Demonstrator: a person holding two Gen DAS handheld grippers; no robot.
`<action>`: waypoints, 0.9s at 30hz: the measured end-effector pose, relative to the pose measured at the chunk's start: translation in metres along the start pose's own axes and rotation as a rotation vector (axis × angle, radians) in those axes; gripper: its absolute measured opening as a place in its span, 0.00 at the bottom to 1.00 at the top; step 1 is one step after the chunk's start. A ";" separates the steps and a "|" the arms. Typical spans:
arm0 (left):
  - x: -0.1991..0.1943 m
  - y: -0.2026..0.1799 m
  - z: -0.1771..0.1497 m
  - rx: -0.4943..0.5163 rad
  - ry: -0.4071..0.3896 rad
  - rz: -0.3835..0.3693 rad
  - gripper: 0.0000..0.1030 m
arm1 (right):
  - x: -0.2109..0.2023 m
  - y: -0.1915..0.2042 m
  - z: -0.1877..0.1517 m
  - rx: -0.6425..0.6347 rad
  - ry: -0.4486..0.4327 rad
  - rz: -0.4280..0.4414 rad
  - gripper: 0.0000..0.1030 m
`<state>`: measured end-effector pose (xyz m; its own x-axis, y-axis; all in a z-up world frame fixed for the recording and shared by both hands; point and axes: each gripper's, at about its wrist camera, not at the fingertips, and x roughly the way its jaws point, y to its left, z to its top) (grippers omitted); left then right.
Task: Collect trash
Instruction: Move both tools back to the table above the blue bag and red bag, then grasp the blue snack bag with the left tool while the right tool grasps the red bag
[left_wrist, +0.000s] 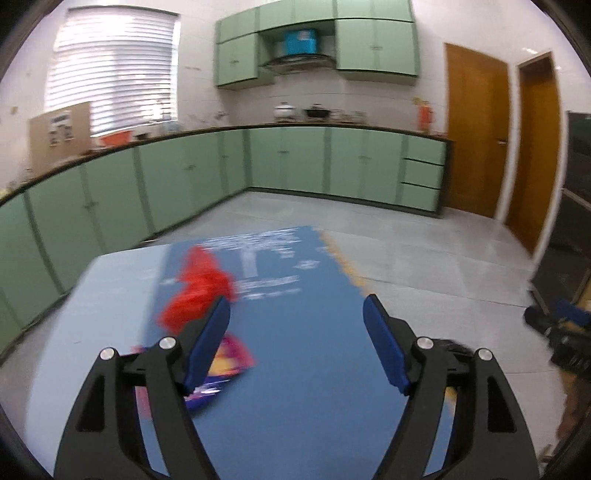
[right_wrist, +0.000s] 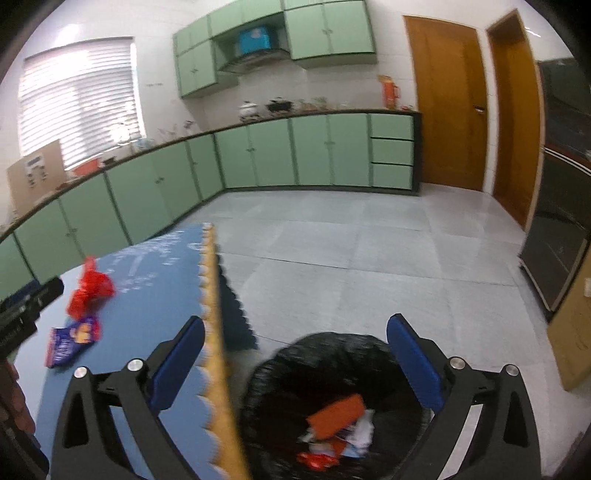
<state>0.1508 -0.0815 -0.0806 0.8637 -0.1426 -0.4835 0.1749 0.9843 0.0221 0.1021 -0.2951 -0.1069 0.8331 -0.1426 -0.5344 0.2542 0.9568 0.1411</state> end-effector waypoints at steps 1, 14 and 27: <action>-0.003 0.017 -0.005 -0.008 0.007 0.038 0.70 | 0.003 0.012 0.000 -0.011 0.000 0.020 0.94; 0.006 0.123 -0.039 -0.186 0.125 0.149 0.70 | 0.023 0.133 -0.010 -0.146 -0.026 0.152 0.94; 0.053 0.131 -0.057 -0.254 0.252 0.090 0.70 | 0.043 0.181 -0.015 -0.238 -0.012 0.185 0.94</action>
<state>0.1928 0.0459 -0.1536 0.7213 -0.0551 -0.6904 -0.0468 0.9907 -0.1280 0.1764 -0.1247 -0.1166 0.8608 0.0383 -0.5075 -0.0238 0.9991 0.0350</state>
